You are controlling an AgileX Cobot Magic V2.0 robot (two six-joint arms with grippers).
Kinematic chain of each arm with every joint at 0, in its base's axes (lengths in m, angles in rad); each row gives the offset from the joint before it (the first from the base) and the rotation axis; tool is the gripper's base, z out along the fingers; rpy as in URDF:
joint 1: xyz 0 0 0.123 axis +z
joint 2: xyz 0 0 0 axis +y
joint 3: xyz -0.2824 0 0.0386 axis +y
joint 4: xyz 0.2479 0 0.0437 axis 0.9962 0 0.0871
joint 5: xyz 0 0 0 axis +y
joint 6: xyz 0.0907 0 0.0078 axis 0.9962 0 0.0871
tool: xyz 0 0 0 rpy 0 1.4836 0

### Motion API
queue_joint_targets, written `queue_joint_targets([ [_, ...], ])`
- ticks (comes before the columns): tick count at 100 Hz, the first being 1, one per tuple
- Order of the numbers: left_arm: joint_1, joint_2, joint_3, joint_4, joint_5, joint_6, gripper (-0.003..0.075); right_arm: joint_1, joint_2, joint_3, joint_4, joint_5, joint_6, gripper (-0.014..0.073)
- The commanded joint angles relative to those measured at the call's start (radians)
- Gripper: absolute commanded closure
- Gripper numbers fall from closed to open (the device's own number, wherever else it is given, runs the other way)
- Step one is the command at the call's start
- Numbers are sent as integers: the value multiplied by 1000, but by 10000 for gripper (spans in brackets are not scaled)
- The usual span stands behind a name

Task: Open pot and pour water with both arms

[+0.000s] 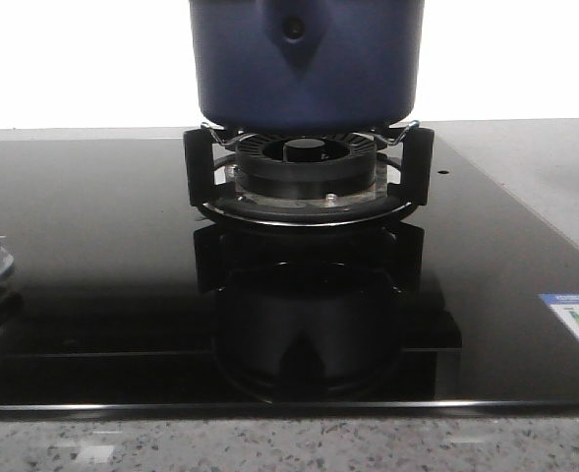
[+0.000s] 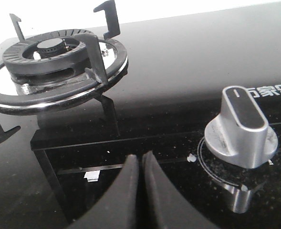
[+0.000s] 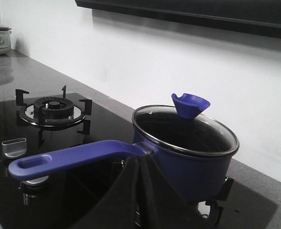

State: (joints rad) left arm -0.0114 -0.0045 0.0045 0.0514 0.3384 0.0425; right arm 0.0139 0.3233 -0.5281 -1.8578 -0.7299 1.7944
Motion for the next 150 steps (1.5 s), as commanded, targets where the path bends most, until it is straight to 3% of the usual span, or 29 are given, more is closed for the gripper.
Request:
queue_joint_targets([
  [1, 2, -29, 42, 2, -44, -14, 741, 2, 9, -25, -22, 37, -3, 657],
  [39, 2, -29, 42, 2, -44, -14, 741, 2, 9, -25, -22, 37, -3, 657],
  [58, 2, -29, 42, 2, -44, -14, 741, 0, 11, 47, 21, 232, -52, 657],
  [64, 2, -29, 42, 2, -44, -14, 741, 0, 11, 96, 140, 290, -188, 657],
  [70, 2, -29, 42, 2, -44, -14, 741, 0, 4, 142, 352, 341, -393, 657],
  [82, 2, -29, 42, 2, -44, -14, 741, 0, -61, 235, 843, 424, -962, 657],
  [87, 2, -29, 42, 2, -44, -14, 741, 0, -87, 262, 907, 455, -1014, 657],
  [116, 2, -29, 42, 2, -42, -14, 741, 0, -99, 308, 905, 587, -1014, 657],
  [125, 2, -29, 42, 2, -42, -14, 741, 0, -100, 316, 933, 619, -1109, 657],
  [141, 2, -29, 42, 2, -42, -14, 741, 0, -127, 345, 1385, 803, -1514, 657],
  [150, 2, -29, 42, 2, -42, -14, 741, -7, -159, 370, 1558, 880, -1685, 657],
])
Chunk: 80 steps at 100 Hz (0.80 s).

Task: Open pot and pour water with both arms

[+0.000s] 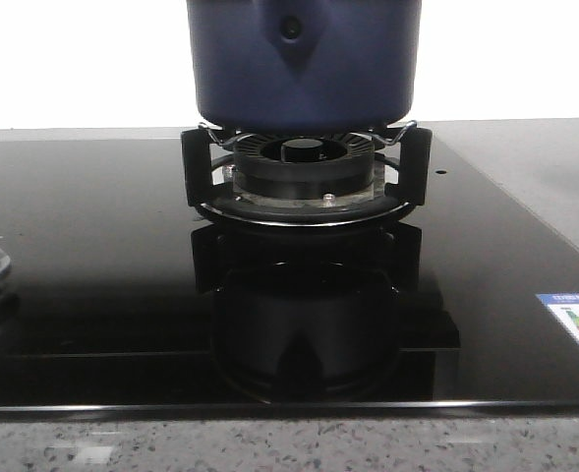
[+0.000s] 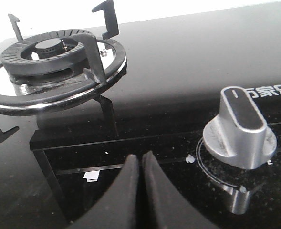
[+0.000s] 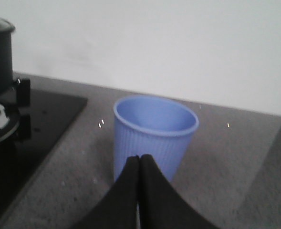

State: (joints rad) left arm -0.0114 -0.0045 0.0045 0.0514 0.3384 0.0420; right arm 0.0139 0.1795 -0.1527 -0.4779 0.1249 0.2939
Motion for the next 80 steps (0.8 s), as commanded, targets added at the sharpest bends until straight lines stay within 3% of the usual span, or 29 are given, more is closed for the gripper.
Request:
queue_joint_targets([
  [1, 2, -29, 42, 2, -42, -14, 741, -10, -20, -2, 190, 27, -195, 657],
  [7, 2, -29, 42, 2, -42, -14, 741, -28, -37, 39, 263, 22, -261, 657],
  [27, 2, -29, 42, 2, -42, -14, 741, -111, -120, 163, 339, -7, -263, 657],
  [58, 2, -29, 42, 2, -42, -14, 741, -123, -209, 193, 362, 184, -263, 657],
  [80, 2, -29, 42, 2, -42, -14, 741, -123, -209, 193, 362, 183, -263, 657],
])
